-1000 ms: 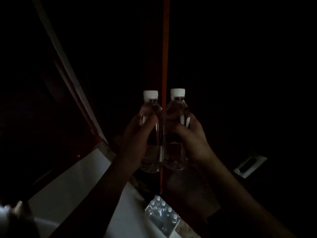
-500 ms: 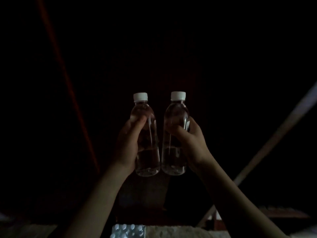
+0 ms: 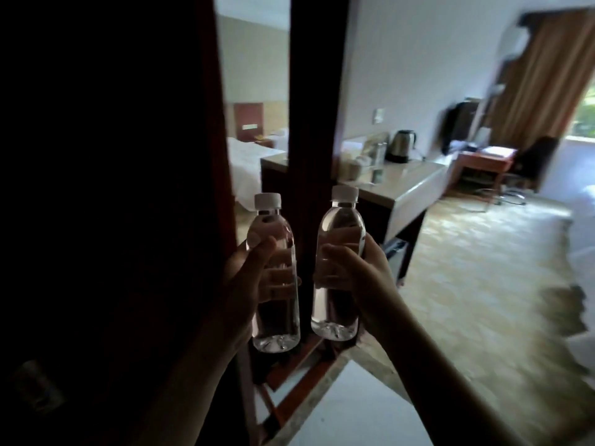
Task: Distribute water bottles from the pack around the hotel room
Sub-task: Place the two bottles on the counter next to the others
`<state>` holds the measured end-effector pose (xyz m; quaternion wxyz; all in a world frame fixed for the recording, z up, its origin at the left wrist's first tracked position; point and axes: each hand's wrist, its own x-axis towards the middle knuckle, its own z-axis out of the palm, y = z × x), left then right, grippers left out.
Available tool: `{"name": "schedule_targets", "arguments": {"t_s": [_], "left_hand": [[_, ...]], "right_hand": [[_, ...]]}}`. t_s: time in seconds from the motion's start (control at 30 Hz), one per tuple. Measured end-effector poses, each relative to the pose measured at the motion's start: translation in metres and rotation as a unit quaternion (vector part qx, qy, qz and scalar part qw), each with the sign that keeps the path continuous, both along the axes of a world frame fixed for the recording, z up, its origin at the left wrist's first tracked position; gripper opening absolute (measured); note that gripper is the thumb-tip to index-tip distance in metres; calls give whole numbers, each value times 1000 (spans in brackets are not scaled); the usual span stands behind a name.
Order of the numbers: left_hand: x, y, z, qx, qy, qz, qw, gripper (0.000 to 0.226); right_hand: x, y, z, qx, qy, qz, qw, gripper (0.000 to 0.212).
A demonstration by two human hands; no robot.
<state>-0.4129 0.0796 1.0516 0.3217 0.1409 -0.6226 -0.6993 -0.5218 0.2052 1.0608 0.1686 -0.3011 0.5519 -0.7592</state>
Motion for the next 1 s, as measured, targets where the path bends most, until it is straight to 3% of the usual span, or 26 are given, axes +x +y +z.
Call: {"name": "schedule_targets", "arguments": {"t_s": [0.2,0.3,0.47,0.67,0.87,1.0], "left_hand": [[-126,84,15,15,-8,-93,996,58],[-180,115,19,22,-12,-127,992,50],[-257,146,19,23,-2,-164,986,50],[-353,143,14,6,-6,-210,978,65],[-464,122,10,11,26,-254,967,32],[-547,109,20,-1,27,-300,954,32]], "right_hand": [[-98,103,6,-25,-8,-85,996,34],[-142,144,9,-44,0,-103,994,54],[-211,185,6,-26,-7,-163,986,25],[-294,187,-1,-20,-13,-195,981,27],[-387,160,-4,-13,0,-232,973,19],[-455,145,8,-9,12,-271,962,22]]}}
